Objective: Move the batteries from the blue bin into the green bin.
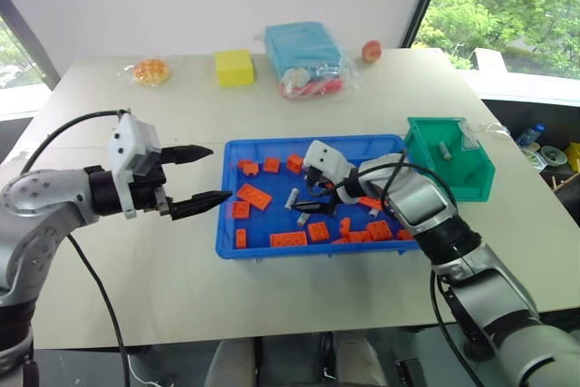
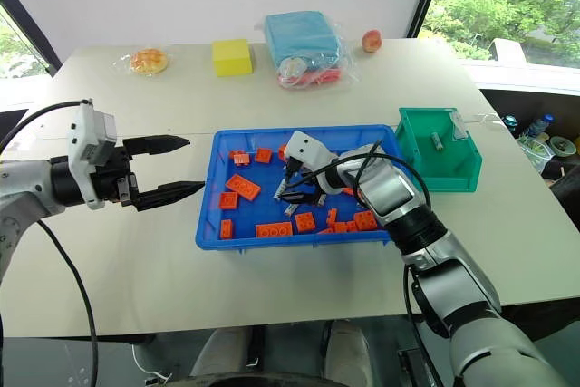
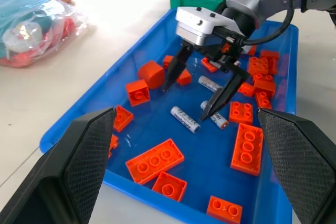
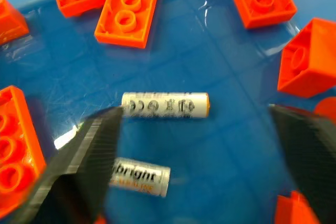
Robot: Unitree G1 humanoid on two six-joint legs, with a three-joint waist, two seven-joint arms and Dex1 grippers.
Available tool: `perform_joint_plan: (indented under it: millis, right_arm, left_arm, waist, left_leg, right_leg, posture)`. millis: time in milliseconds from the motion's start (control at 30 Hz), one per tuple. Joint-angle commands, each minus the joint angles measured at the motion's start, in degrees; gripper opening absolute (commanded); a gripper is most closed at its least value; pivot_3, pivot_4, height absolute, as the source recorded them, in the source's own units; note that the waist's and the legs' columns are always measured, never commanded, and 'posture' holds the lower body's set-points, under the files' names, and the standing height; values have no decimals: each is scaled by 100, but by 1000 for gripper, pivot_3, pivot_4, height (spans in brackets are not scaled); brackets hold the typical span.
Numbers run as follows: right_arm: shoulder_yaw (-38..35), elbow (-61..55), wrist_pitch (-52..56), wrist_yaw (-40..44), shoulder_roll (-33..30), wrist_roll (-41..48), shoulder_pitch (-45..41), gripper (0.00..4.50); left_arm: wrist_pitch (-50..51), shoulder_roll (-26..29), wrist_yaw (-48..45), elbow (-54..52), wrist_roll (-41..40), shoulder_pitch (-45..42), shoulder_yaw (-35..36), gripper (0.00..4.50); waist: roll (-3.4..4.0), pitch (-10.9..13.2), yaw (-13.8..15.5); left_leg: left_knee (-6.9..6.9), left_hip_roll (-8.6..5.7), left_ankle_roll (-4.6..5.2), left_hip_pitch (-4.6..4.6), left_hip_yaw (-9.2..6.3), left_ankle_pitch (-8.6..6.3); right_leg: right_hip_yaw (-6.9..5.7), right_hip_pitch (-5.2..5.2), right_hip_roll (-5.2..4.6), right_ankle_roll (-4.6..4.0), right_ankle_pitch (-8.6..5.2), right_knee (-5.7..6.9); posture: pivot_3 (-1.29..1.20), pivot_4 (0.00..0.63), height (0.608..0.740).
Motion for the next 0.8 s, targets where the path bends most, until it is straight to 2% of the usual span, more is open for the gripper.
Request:
perform_joint_plan:
  millis: [33,800]
  right_arm:
    - [-158,47,-92,-86,55,-15,-67,4462]
    - [-106,78,-105,-165,177,-17,309,4462]
  left_arm:
    - [-101,36,-19,-8,14,-145,64,4500]
    - [-178,-31,-80,183,182,-464,-174,4500]
  waist:
    - [1,1,5]
    - [-3,-2,25]
  left_leg:
    - [0,0,0,0,0,0]
    - [6,0,0,1,3,0]
  right_leg:
    - [0,0,0,0,0,-1]
    - [5,2,-1,-4,3,-1]
  posture:
    - [0,150,704]
    - [0,150,704]
